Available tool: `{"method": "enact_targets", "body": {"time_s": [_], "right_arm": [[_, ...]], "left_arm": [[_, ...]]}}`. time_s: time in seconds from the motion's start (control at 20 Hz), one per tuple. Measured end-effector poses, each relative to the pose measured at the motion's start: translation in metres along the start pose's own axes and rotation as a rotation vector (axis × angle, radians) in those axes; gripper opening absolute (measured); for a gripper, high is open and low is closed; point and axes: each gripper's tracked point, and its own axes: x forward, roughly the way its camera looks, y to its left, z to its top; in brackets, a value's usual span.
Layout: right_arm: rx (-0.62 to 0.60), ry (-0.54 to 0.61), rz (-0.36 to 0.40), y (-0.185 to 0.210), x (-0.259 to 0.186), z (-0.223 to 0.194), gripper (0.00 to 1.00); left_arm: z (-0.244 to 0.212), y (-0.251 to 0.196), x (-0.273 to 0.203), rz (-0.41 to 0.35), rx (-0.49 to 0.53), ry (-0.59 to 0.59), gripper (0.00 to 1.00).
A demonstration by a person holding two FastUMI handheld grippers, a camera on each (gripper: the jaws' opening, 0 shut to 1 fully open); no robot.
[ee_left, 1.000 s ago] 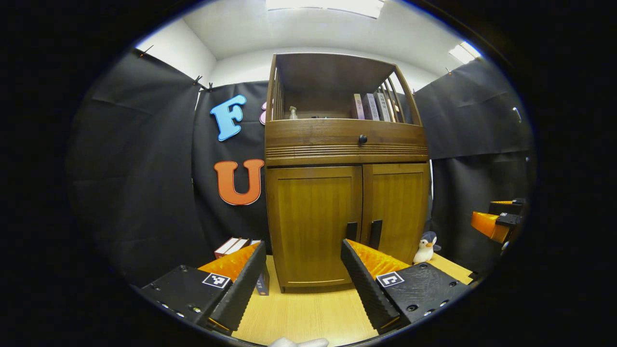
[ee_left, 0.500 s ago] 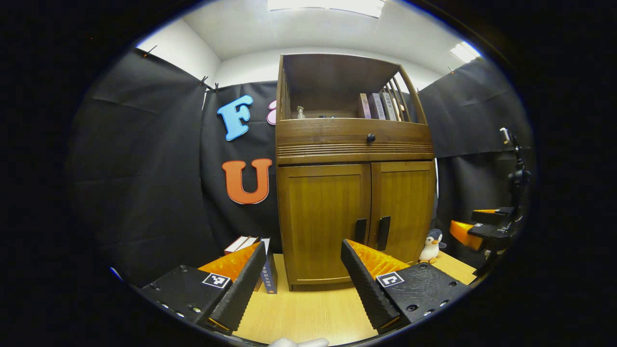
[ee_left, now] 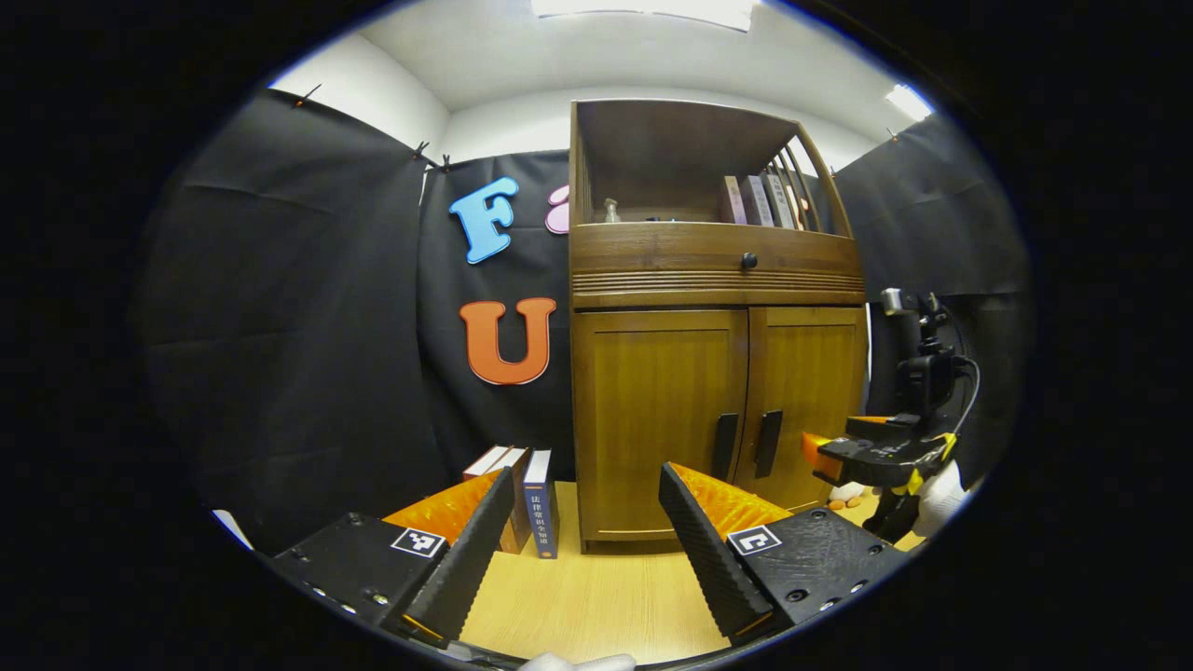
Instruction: Open the right door of the double-door shoe cabinet with the right hand, and open the left door with the left hand.
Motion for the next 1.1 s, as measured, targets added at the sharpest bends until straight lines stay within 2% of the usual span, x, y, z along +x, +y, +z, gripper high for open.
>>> {"method": "enact_targets", "body": {"time_s": [0.25,0.45,0.65,0.85,0.9,1.1], "right_arm": [[-0.019,0.052,-0.003,0.009,0.063,-0.016,0.99],[-0.022,0.095,0.012,0.014,0.1,-0.029,0.9],[0.001,0.107,0.019,0.017,0.118,-0.029,0.76],[0.027,0.097,0.029,0.021,0.125,-0.022,0.51],[0.035,0.102,0.024,0.022,0.124,-0.021,0.41],[0.05,0.109,0.039,0.022,0.125,-0.022,0.36]], "left_arm": [[-0.005,0.01,0.006,0.04,-0.018,0.02,0.94],[-0.006,0.018,0.007,0.067,-0.009,0.034,0.94],[-0.011,0.029,0.005,0.097,0.001,0.055,0.94],[-0.016,0.035,0.005,0.115,-0.008,0.067,0.94],[-0.014,0.036,0.005,0.117,-0.007,0.068,0.94],[-0.011,0.038,0.003,0.113,-0.014,0.058,0.94]]}}
